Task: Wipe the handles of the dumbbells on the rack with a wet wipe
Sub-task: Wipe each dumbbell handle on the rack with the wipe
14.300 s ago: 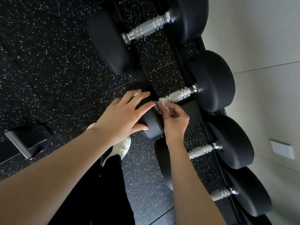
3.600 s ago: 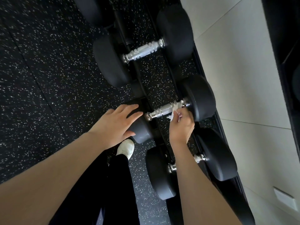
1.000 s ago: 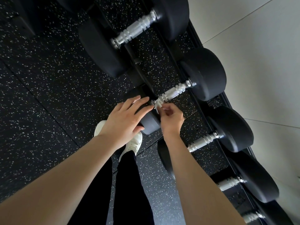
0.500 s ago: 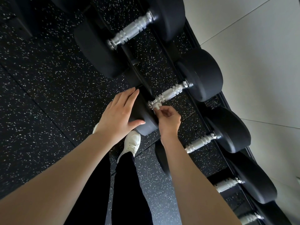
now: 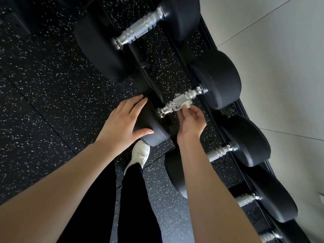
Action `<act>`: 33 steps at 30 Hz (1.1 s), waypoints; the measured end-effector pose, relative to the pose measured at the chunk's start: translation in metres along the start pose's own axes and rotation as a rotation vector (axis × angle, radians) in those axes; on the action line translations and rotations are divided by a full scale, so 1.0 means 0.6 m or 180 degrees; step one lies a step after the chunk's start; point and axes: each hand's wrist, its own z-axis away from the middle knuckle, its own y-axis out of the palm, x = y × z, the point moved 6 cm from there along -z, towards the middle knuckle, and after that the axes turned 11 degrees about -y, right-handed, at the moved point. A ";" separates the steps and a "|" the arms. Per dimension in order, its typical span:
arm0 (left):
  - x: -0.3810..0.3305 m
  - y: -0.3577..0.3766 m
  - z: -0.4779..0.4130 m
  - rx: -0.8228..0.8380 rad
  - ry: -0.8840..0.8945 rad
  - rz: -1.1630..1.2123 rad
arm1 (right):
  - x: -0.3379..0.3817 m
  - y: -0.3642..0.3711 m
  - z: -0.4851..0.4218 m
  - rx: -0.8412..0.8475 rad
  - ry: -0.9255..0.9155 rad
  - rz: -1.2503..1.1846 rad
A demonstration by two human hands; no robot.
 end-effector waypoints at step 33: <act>0.004 0.002 0.000 -0.0040 0.0019 -0.0052 | -0.055 0.036 -0.023 0.1266 0.1050 -0.1488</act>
